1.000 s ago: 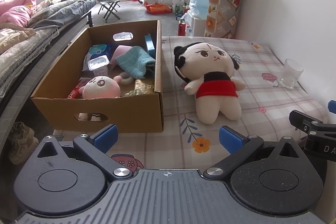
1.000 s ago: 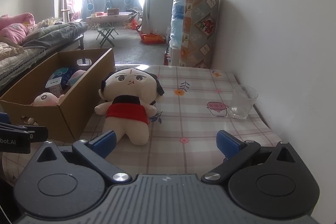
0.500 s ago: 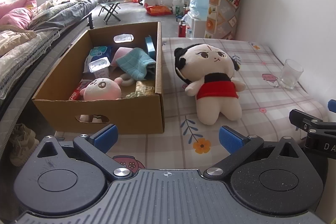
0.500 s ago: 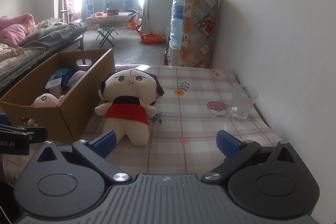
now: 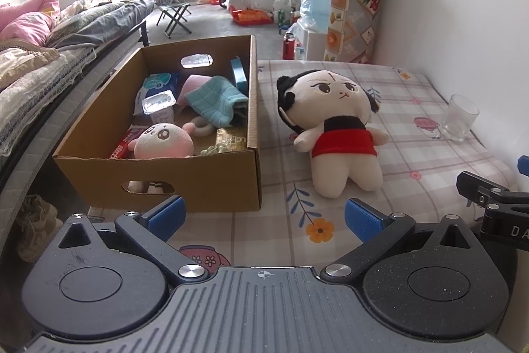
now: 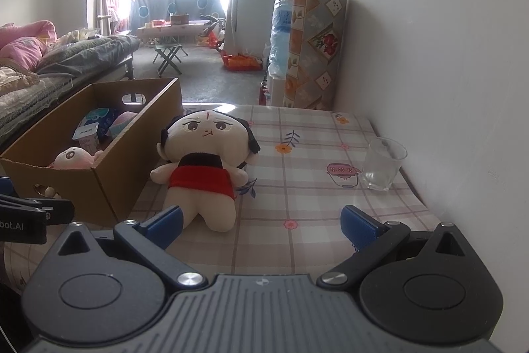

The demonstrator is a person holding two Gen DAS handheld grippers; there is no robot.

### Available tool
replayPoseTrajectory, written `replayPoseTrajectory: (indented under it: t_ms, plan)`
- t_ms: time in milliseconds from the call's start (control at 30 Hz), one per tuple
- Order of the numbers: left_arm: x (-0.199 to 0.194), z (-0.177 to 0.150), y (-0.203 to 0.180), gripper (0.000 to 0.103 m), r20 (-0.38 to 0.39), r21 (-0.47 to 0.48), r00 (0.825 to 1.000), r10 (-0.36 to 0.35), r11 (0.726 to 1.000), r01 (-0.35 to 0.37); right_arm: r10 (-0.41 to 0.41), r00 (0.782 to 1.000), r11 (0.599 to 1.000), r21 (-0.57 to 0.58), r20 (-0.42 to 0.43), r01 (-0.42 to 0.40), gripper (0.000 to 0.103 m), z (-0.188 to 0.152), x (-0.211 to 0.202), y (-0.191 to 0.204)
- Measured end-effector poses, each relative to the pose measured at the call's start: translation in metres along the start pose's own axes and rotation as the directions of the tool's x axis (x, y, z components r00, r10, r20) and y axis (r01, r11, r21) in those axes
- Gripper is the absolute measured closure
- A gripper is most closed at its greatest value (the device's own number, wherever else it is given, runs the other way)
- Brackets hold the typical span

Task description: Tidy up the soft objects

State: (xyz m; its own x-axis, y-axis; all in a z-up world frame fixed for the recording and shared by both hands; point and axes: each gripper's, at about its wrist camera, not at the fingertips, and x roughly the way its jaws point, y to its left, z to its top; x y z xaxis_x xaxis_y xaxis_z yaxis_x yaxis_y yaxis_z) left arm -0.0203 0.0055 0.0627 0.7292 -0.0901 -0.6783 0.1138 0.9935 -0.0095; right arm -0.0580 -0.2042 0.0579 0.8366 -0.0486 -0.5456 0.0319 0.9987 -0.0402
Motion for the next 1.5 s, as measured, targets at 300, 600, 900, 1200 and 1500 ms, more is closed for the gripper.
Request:
replayPoseTrajectory:
  t_ms: [300, 600, 900, 1200, 1500]
  plan:
    - [0.0007, 0.0001, 0.0008, 0.0, 0.0, -0.002, 1.0, -0.001, 1.0, 0.001, -0.002, 1.0, 1.0, -0.001, 0.004, 0.002, 0.0, 0.0004, -0.0011, 0.003]
    - [0.0013, 0.001, 0.0044, 0.0, -0.001, -0.006, 1.0, 0.004, 1.0, -0.004, 0.002, 1.0, 1.0, -0.011, 0.0, -0.002, 0.0, 0.0004, 0.0009, 0.0063]
    - [0.0031, 0.0008, 0.0032, 0.0, -0.006, -0.005, 1.0, 0.003, 1.0, -0.003, 0.0, 1.0, 1.0, -0.002, -0.002, 0.0, 0.0, 0.0003, 0.0025, 0.0042]
    - [0.0032, 0.0007, 0.0021, 0.0, -0.006, -0.004, 1.0, 0.001, 1.0, -0.001, -0.001, 1.0, 1.0, 0.0, 0.0, 0.001, 0.0, -0.0002, 0.0026, 0.0033]
    - [0.0026, -0.0001, -0.0018, 0.0, -0.006, 0.006, 1.0, -0.004, 1.0, 0.004, -0.004, 1.0, 1.0, 0.005, 0.004, 0.004, 0.0, -0.0007, 0.0006, 0.0017]
